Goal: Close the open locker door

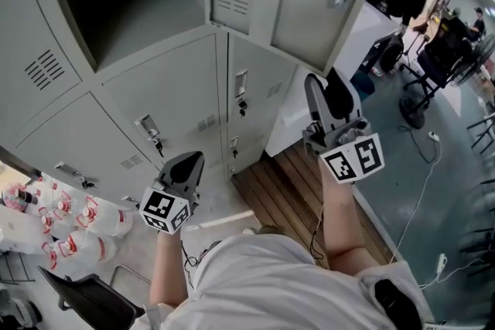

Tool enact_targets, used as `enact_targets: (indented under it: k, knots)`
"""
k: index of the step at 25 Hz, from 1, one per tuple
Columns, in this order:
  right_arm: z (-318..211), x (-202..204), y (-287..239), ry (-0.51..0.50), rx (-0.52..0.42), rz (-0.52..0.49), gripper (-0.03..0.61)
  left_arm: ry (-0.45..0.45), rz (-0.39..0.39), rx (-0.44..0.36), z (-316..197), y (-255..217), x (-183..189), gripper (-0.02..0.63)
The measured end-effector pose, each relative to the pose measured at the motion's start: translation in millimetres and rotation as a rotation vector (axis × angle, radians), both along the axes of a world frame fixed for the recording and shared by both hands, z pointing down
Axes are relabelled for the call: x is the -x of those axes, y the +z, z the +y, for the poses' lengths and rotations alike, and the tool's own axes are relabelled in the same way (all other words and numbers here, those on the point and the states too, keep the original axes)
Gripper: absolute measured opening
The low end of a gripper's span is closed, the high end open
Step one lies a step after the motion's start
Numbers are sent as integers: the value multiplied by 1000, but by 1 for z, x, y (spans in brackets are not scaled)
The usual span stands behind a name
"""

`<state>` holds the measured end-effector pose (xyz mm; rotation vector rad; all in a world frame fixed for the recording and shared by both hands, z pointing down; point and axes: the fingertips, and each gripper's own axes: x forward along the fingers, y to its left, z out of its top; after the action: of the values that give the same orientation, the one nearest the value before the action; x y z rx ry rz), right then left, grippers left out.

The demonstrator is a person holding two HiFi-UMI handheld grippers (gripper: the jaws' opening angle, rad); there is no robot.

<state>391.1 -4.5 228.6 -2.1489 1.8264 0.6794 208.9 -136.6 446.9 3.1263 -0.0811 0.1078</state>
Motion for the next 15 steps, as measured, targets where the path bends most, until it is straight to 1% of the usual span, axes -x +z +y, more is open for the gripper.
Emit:
enact_targets:
  k: [3,7,15]
  knots:
    - [1,2,-2,-4,-20,-22,127,-4,-4,3,-1,0,5,3]
    - [3,7,-2,-1,-53,-50,107,-2,-13,5,-2,1,15,3]
    - [5,32,-3,-10,-91,-72,95,-9,-31,18,-8,7,43,3]
